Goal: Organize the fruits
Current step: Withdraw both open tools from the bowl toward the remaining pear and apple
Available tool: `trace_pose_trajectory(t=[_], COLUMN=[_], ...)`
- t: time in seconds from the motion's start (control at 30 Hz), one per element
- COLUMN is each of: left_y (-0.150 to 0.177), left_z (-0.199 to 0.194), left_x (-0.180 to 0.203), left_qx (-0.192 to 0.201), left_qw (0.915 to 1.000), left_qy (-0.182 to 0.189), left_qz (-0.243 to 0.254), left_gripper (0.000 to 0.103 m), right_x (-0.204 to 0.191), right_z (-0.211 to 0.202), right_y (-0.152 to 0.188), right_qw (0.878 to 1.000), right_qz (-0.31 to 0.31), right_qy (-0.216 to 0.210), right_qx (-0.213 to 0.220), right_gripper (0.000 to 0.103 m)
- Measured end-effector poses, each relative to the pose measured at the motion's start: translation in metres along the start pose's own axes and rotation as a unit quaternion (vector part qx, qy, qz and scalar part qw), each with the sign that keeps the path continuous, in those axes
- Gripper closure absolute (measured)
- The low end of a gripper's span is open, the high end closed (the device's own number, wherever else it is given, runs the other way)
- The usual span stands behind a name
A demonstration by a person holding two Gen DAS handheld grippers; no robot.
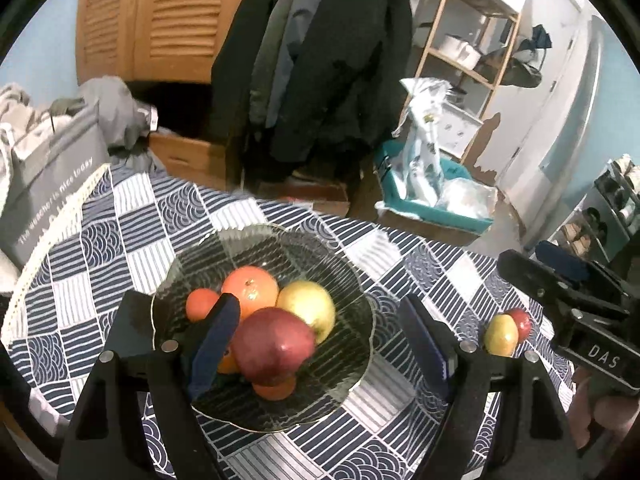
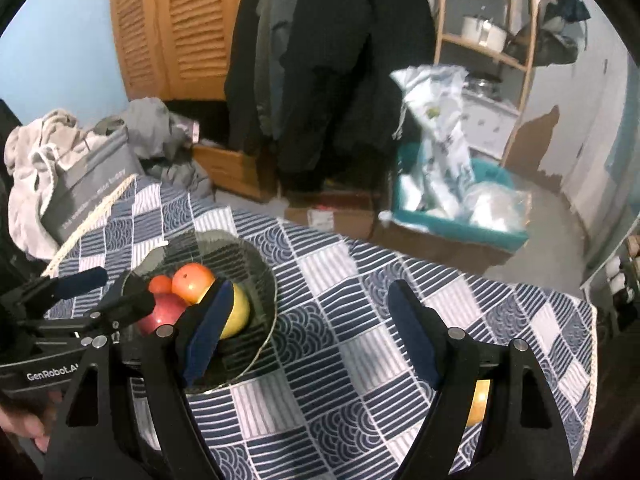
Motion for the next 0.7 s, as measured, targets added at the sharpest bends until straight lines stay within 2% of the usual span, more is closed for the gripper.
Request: trace_pose_trajectory(t=[0.33, 0.7], left_y=[-0.006, -0.006], left_z=[-0.036, -0.060], left_x=[0.028, 0.066], left_qx=[0.029, 0.050], left_qw=[0.9991, 0.9965], left_qy=[0.008, 0.016], left_qz=[0.029, 0.066], left_gripper=[0.020, 0.019], right_x=[0.022, 0.041], right_z=[-0.053, -0.089], right_y=[-0.002, 0.012], right_qw=[0.998, 0.996], right_qz=[0.012, 0.011], right_qy=[0.028, 0.060], right_qx=[0.045, 0.067], right_gripper=[0.023, 0.023])
Point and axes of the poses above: each gripper's, at about its wrist camera, not at the fingertips, and z roughly the way its jaws point, x to its right, y to its underside, the point moved 4 cm from there along z, roughly the way its jaws point, and after that the axes turned 7 degrees about -y, right-handed, at the moved point
